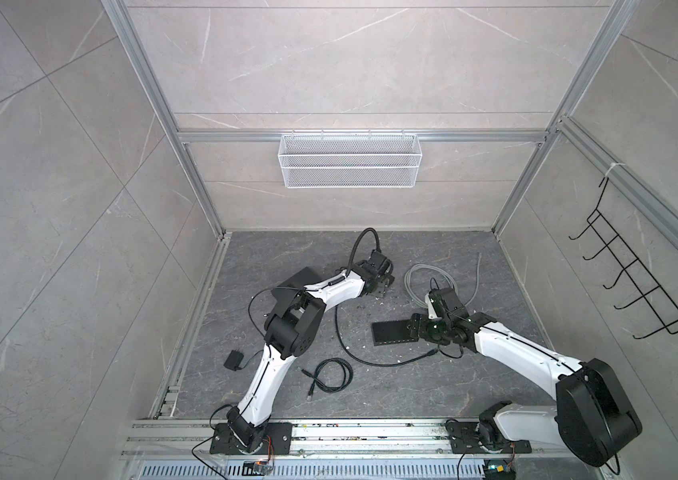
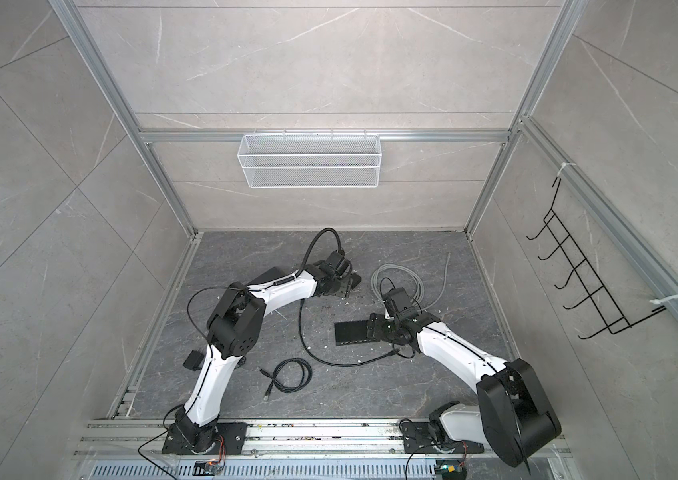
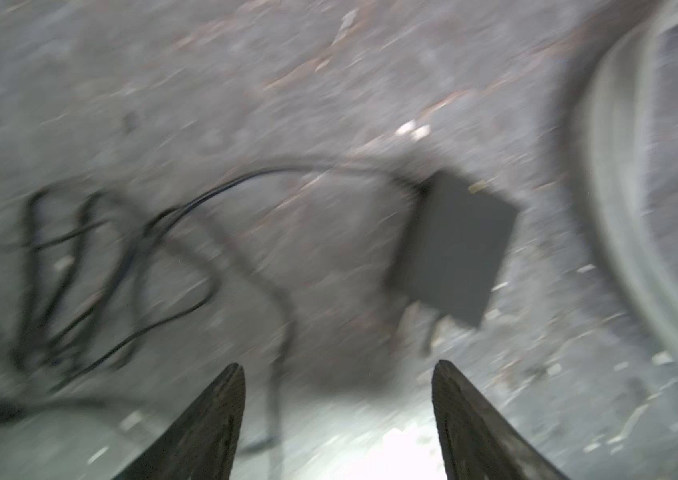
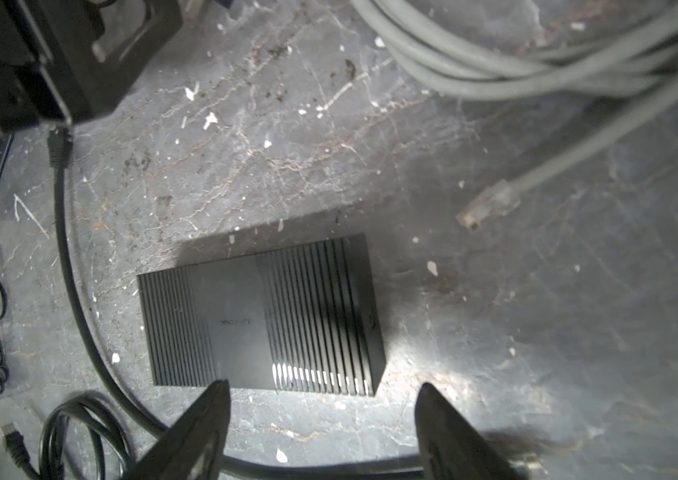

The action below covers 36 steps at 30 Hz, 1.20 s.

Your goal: Insert the plug into the switch port

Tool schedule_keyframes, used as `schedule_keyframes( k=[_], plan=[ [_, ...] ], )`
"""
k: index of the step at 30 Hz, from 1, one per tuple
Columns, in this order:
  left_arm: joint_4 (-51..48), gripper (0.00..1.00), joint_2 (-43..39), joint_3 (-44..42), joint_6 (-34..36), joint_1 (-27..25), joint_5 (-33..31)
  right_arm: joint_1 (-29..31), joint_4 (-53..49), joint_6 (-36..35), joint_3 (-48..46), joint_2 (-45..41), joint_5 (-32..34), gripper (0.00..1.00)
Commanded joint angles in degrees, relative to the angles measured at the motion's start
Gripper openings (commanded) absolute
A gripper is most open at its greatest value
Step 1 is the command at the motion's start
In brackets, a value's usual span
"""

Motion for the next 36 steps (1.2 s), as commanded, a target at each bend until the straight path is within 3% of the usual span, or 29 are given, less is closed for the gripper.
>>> schedule_keyframes(
  k=[1,4,7,13,16,20,29,36],
  plan=[
    [-8.05,0.7,-8.27,0.28,-0.07,6.17,-3.63,0.34,-1.51,-3.52,3.02,0.66,-0.62,0.68],
    [-9.93,0.62,-9.84,-2.35,-2.24,9.65,-3.41,0.94,-1.67,-4.58,5.03,2.5,-0.68,0.63],
    [-12.7,0.58,-8.08,-0.58,2.94,10.04,-5.52,1.59,-1.84,-5.03,7.17,4.47,-1.21,0.59],
    [-11.86,0.54,-7.31,-1.61,31.88,10.11,-4.93,2.12,-2.03,-5.11,7.64,4.49,-1.92,0.58],
    [-10.01,0.53,-8.11,-3.59,45.81,10.21,-1.2,2.14,-1.98,-5.07,6.89,4.46,-2.08,0.58],
    [-14.68,0.48,-6.46,-1.18,56.97,11.77,6.33,2.16,-2.7,-5.0,6.38,4.59,-2.76,0.57],
    [-24.24,0.42,-0.97,6.81,68.35,14.97,12.71,2.17,-5.72,-5.48,6.93,3.66,-2.85,0.56],
    [-29.84,0.38,3.98,12.35,72.22,15.45,14.72,2.19,-7.79,-6.14,8.15,3.95,-2.77,0.55]
  ],
)
